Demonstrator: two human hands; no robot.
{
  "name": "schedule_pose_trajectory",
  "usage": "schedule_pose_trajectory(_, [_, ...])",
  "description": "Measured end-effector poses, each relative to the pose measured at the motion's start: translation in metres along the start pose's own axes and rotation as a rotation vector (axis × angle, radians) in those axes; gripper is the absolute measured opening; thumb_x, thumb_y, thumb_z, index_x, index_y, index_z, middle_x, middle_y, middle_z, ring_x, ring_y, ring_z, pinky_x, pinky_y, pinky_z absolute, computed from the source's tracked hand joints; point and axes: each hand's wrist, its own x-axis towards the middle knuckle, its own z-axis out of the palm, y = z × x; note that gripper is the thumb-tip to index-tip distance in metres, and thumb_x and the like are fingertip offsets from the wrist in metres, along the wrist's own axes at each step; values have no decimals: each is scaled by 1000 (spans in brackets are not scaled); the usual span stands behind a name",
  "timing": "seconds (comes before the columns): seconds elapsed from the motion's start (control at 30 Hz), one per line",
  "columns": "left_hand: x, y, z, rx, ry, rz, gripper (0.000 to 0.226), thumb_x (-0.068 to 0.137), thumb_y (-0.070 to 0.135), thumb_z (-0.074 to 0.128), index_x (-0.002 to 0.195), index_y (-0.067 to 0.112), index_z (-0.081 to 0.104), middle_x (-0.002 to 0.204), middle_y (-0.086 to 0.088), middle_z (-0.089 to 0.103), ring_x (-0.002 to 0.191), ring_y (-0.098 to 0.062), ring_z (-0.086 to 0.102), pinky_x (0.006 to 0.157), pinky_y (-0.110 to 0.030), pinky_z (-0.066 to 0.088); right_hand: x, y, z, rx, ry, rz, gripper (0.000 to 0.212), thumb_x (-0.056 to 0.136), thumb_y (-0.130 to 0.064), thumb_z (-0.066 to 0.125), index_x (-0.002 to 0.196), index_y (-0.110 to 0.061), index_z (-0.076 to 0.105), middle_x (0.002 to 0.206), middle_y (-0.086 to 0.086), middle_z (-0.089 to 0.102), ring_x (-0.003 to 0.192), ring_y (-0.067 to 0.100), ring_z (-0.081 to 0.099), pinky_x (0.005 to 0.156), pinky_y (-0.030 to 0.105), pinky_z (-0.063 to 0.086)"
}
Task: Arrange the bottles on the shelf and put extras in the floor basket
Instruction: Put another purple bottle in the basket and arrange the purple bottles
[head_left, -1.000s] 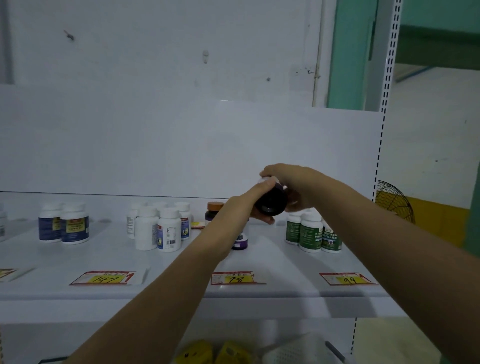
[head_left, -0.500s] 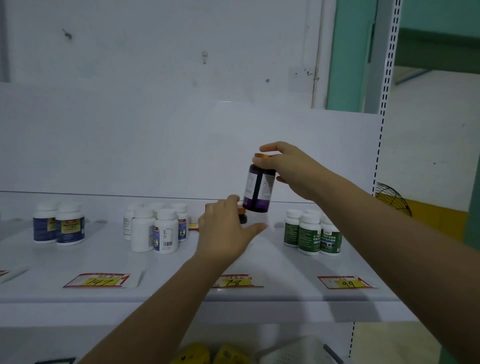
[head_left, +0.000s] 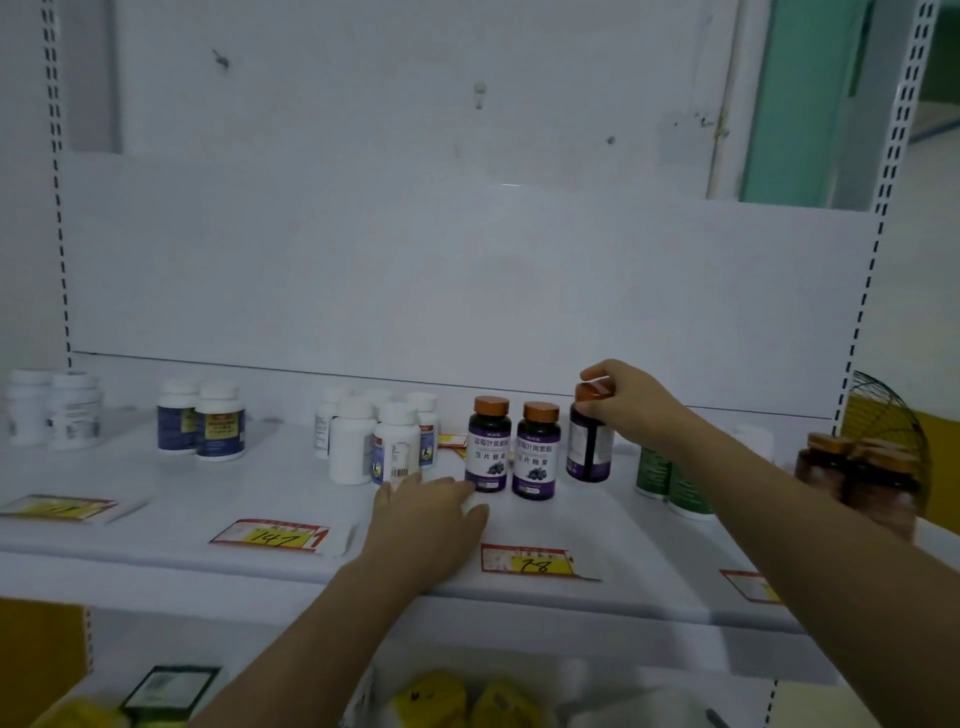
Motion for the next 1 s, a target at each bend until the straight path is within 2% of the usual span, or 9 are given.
schedule_pose_trajectory(0.13, [3,-2,2,-28,-49,-18,46,98,44,28,141,30,38,148,4,39,140,-23,24,116,-46,15,3,11,7,-68,-40,5,41,90,-16,62,129,-16,50,131,8,54,110,21,51,89,29,43])
schedule_pose_trajectory(0.27, [3,-2,3,-31,-62,-15,42,98,41,28,129,26,52,134,-1,53,128,-22,40,109,-43,25,3,15,10,-101,-82,-2,40,91,-16,61,130,-18,51,130,5,54,107,18,50,87,30,42])
schedule_pose_trajectory(0.37, [3,-1,4,-40,-82,-12,42,98,41,30,127,23,54,129,-1,56,120,-20,48,104,-38,32,3,15,9,-119,-98,-12,40,92,-16,59,131,-20,51,130,4,54,105,17,50,85,29,41])
schedule_pose_trajectory(0.47, [4,-1,4,4,-104,5,44,98,43,28,131,24,50,134,0,53,122,-19,46,105,-39,32,3,14,10,-168,-119,-13,44,94,-18,56,136,-20,47,136,4,52,115,21,50,91,30,40])
schedule_pose_trajectory(0.57, [6,-2,6,45,-137,30,48,99,44,24,143,30,35,146,2,41,132,-20,38,110,-42,27,-1,15,15,-228,-134,7,49,98,-20,50,145,-21,37,145,5,45,129,24,43,101,34,36])
schedule_pose_trajectory(0.77, [7,-8,9,170,-175,87,48,100,39,25,147,29,26,152,-1,30,135,-27,33,111,-50,28,-12,14,18,-233,-132,29,58,99,-27,47,151,-30,20,152,5,36,136,26,38,108,37,33])
schedule_pose_trajectory(0.93, [6,-4,7,16,-81,54,43,100,43,25,138,31,42,137,2,51,122,-18,48,106,-40,37,-22,10,9,-273,-82,-13,53,99,-29,46,149,-24,28,152,5,36,136,24,36,108,34,31])
schedule_pose_trajectory(1.0, [5,0,4,-57,-70,15,45,99,47,26,139,33,42,137,2,52,122,-17,49,106,-38,37,-26,10,0,-311,-69,-25,50,99,-30,45,148,-22,32,152,5,36,138,24,33,109,34,29])
